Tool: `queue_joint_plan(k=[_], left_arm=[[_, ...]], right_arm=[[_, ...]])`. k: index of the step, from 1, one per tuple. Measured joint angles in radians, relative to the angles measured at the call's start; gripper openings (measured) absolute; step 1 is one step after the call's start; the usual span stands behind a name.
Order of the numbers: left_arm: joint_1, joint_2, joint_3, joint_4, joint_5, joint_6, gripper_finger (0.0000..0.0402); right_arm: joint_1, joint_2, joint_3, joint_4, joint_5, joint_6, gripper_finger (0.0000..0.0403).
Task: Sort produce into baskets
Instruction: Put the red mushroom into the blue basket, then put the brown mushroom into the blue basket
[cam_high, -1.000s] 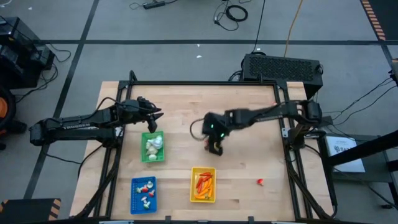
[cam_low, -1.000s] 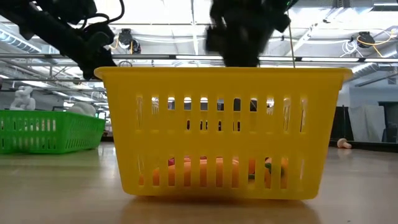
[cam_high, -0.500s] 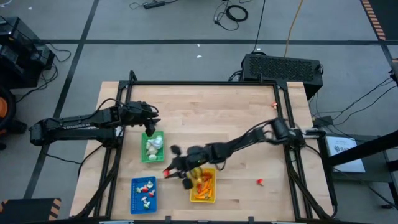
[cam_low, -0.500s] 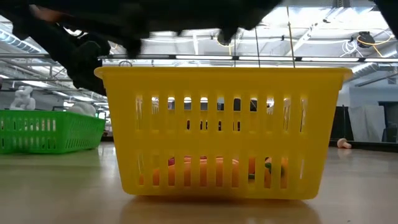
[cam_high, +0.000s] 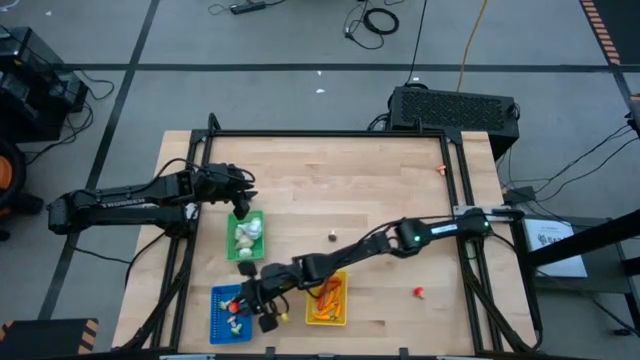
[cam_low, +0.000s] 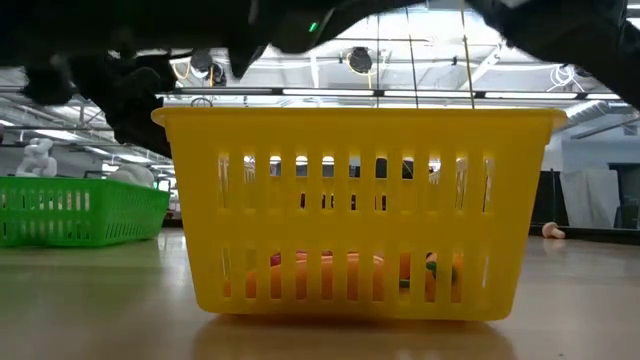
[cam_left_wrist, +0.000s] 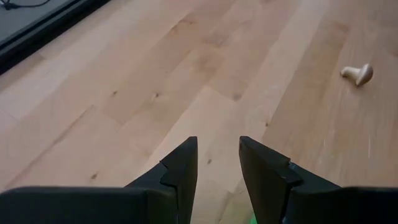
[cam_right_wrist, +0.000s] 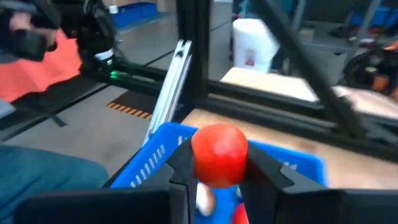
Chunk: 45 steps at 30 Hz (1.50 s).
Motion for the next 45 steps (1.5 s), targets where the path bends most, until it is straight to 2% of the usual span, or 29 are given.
queue_joint_plan(k=[2, 9, 22, 27, 33, 39, 45], left_arm=[[0.0, 0.0, 0.0, 0.0, 0.0, -0.001, 0.0125], [0.0, 0.0, 0.0, -0.007, -0.001, -0.018, 0.0125], [0.0, 0.0, 0.0, -0.016, -0.005, -0.026, 0.0125], [0.0, 0.0, 0.0, -0.026, -0.004, -0.026, 0.0125], [0.0, 0.0, 0.0, -0.026, -0.004, -0.022, 0.0125], [0.02, 0.0, 0.002, -0.044, -0.004, -0.046, 0.0125], [0.134, 0.036, 0.075, -0.185, -0.033, -0.048, 0.0125]], right_arm=[[0.001, 0.044, 0.047, -0.008, -0.034, 0.019, 0.0079], [0.001, 0.059, 0.039, 0.026, -0.068, 0.049, 0.009], [-0.016, 0.053, 0.039, -0.038, -0.071, 0.064, 0.0204], [-0.049, -0.033, 0.039, -0.287, -0.075, -0.031, 0.0219], [-0.087, -0.247, 0.043, -0.679, -0.053, -0.144, 0.0213], [-0.126, -0.351, 0.037, -1.134, 0.06, -0.253, 0.0206], [-0.22, -0.436, 0.016, -1.444, 0.11, -0.192, 0.0195]])
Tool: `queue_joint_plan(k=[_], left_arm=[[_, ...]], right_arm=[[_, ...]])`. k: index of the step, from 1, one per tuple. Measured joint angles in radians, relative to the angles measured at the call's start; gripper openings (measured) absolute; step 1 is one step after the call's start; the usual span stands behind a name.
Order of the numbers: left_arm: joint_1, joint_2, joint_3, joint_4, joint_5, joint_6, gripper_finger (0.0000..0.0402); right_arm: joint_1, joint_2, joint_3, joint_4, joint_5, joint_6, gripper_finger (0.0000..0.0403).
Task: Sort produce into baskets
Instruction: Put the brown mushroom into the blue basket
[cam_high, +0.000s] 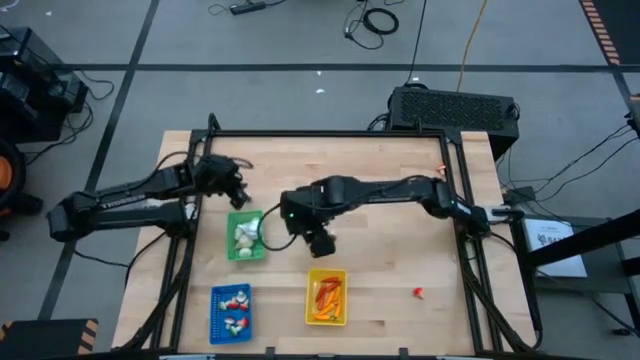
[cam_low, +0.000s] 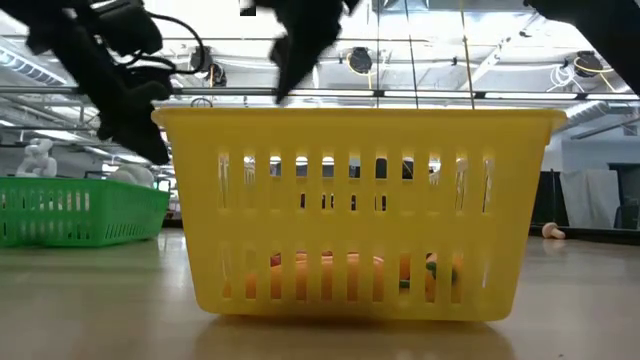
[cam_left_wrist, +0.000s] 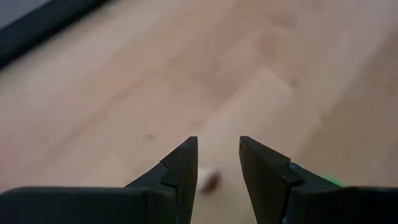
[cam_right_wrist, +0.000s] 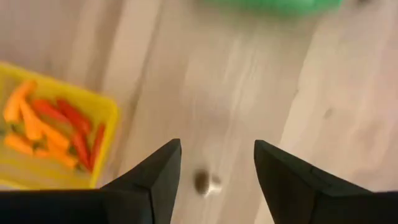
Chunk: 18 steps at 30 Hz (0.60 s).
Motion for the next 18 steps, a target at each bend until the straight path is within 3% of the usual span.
queue_joint_plan(k=[3, 7, 14, 18], left_arm=[[0.085, 0.081, 0.084, -0.059, -0.004, 0.028, 0.0125], [0.184, 0.233, 0.173, -0.108, 0.079, 0.106, 0.0125], [0.27, 0.511, 0.298, -0.281, 0.083, 0.235, 0.0125], [0.28, 0.597, 0.358, -0.335, 0.069, 0.263, 0.0125]], right_arm=[[-0.017, -0.029, -0.097, -0.005, 0.003, 0.017, 0.019], [-0.021, -0.164, -0.283, 0.063, 0.056, 0.041, 0.0184], [-0.005, -0.533, -0.761, 0.33, 0.186, 0.159, 0.0172], [0.001, -0.75, -1.026, 0.511, 0.193, 0.222, 0.0168]])
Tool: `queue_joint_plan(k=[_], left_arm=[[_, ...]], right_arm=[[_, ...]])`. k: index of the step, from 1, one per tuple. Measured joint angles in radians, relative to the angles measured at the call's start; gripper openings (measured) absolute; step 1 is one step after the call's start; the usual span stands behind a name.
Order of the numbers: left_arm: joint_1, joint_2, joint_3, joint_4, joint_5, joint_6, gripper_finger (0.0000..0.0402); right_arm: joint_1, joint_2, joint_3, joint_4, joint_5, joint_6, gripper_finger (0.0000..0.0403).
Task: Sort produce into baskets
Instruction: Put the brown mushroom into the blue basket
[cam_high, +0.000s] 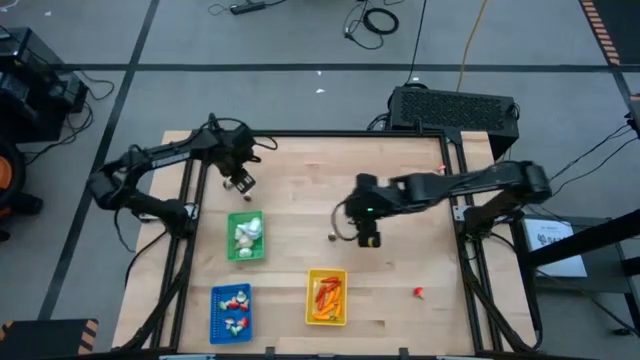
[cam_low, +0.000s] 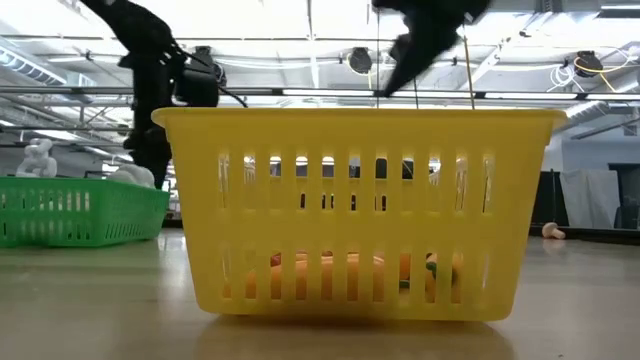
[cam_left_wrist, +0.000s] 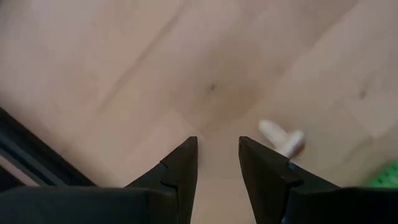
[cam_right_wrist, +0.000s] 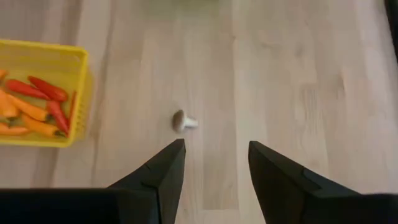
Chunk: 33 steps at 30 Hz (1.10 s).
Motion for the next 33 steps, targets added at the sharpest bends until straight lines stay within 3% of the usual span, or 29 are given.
queue_joint_plan(k=[5, 10, 16, 21, 33], left_arm=[[0.0, 0.066, 0.031, -0.072, -0.069, 0.051, 0.0125], [0.002, 0.179, 0.03, -0.116, -0.074, 0.08, 0.0125], [0.002, 0.264, 0.03, -0.128, -0.096, 0.098, 0.0125], [-0.001, 0.27, 0.03, -0.104, -0.193, 0.164, 0.0125], [-0.001, 0.27, 0.03, -0.095, -0.163, 0.309, 0.0125]], right_arm=[[-0.002, -0.196, -0.23, 0.152, 0.003, 0.05, 0.0168], [-0.002, -0.29, -0.352, 0.2, 0.001, 0.072, 0.0168], [-0.002, -0.32, -0.381, 0.206, 0.0, 0.069, 0.0168], [-0.002, -0.321, -0.38, 0.217, -0.002, 0.048, 0.0169], [-0.002, -0.321, -0.38, 0.245, -0.003, 0.045, 0.0169]])
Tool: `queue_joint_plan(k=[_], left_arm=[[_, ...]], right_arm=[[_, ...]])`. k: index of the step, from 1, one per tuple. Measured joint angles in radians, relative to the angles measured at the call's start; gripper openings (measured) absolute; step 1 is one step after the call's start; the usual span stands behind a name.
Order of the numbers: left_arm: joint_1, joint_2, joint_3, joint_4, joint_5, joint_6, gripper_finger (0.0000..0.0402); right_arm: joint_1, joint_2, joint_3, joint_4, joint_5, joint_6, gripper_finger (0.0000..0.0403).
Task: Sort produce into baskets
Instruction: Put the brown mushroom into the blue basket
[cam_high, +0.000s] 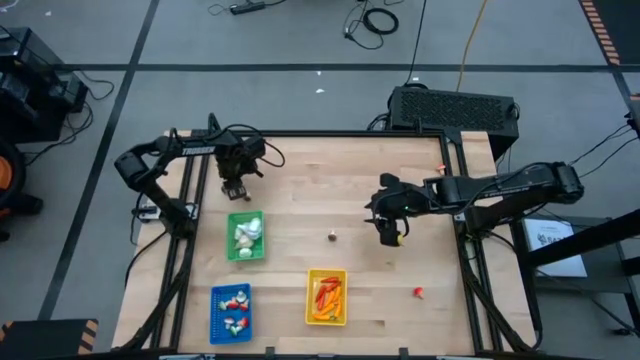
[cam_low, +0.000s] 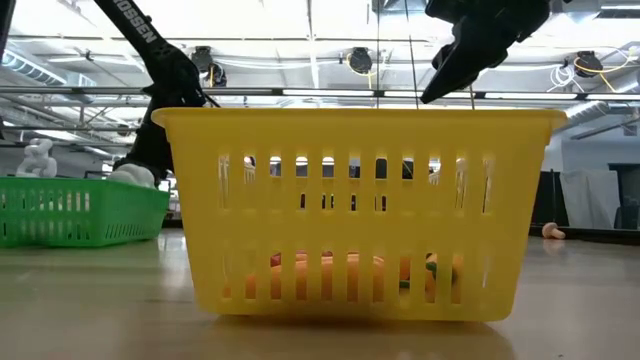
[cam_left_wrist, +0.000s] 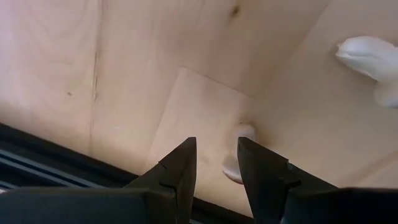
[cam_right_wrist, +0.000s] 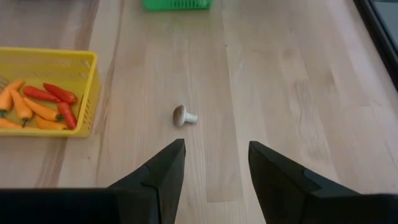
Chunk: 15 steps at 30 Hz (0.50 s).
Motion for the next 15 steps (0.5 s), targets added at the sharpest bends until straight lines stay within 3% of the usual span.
queue_joint_plan(k=[3, 8, 15], left_arm=[[0.0, 0.0, 0.0, -0.001, 0.015, 0.009, 0.0125], [0.0, 0.0, 0.0, -0.001, 0.122, 0.0, 0.0125], [0.001, 0.0, -0.001, -0.002, 0.078, -0.04, 0.0125]], right_arm=[[0.0, 0.0, 0.0, 0.013, -0.001, -0.003, 0.0169], [0.0, 0.0, 0.0, 0.013, -0.001, -0.003, 0.0169], [-0.001, 0.0, 0.0, 0.013, 0.0, -0.003, 0.0169]])
